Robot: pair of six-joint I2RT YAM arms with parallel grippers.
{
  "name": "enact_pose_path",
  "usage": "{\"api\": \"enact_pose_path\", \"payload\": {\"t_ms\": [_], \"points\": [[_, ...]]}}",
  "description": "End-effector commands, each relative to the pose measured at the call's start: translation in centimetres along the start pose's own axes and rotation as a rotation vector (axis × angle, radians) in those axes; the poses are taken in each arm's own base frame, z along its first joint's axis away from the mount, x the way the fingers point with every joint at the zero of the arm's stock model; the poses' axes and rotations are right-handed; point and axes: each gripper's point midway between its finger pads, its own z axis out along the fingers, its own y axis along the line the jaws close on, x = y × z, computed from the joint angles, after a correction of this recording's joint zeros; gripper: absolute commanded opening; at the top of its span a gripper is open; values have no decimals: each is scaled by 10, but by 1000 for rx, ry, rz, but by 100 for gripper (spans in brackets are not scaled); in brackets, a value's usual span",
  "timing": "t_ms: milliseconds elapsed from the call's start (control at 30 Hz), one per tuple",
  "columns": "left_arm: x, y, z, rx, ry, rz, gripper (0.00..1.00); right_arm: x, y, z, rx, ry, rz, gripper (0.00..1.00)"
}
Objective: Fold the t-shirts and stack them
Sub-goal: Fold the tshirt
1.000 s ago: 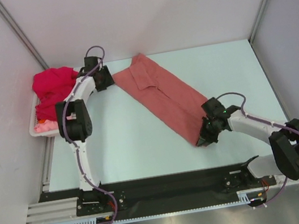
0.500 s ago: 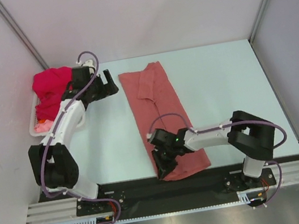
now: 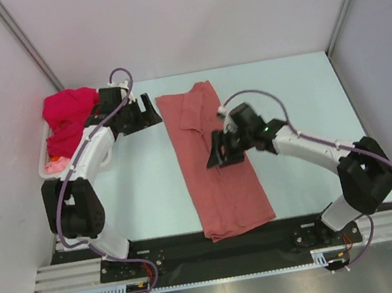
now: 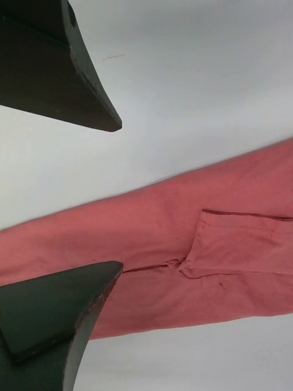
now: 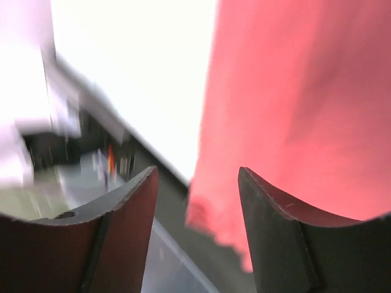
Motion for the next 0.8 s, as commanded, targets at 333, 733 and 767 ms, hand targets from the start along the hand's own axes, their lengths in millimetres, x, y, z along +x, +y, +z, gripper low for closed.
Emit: {"api": "enact_pose_path", "payload": {"t_ms": [333, 733, 767], "points": [[-34, 25, 89, -19, 34, -187, 91, -229, -186, -39, 93, -362, 251, 64], [-47, 54, 172, -58, -17, -304, 57, -299, -250, 24, 42, -406, 256, 60], [-43, 59, 179, -73, -8, -316, 57, -309, -245, 23, 23, -419, 239, 59]]}}
